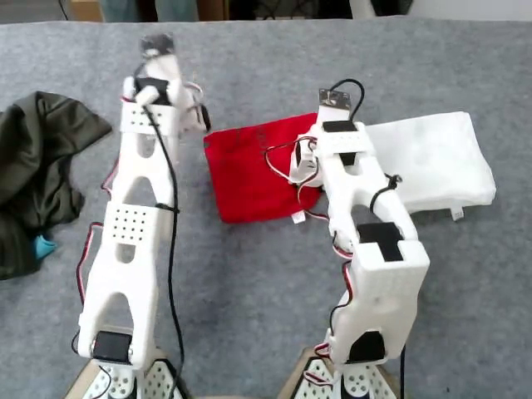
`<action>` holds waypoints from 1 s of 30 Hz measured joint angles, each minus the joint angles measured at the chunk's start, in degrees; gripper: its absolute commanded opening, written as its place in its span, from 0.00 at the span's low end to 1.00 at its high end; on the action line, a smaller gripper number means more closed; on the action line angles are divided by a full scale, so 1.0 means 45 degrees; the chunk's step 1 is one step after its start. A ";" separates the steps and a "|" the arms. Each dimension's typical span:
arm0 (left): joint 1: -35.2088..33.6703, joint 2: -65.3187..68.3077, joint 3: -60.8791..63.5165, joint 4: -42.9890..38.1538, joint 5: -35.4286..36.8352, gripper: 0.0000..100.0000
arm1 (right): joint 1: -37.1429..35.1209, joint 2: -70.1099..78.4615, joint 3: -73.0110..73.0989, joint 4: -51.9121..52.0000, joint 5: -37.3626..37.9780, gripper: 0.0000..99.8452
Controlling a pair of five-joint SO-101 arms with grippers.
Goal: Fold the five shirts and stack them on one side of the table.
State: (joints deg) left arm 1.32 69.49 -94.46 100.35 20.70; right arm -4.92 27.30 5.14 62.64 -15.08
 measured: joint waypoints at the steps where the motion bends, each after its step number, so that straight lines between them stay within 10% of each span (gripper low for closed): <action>1: 0.0000 -0.0234 0.0215 0.0020 0.0469 0.30 | 0.0000 0.0000 0.0000 0.0000 0.0000 0.01; 17: 0.1328 0.0371 0.3184 -0.0938 0.1778 0.30 | 0.0039 0.0000 0.0000 0.0000 0.0000 0.02; 30: 0.1582 0.0860 0.2579 -0.1934 0.1856 0.07 | 0.0039 0.0000 0.0000 0.0000 0.0000 0.01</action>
State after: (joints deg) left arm 8.44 73.36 -82.86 91.65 29.05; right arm -4.75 27.30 5.14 62.64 -15.08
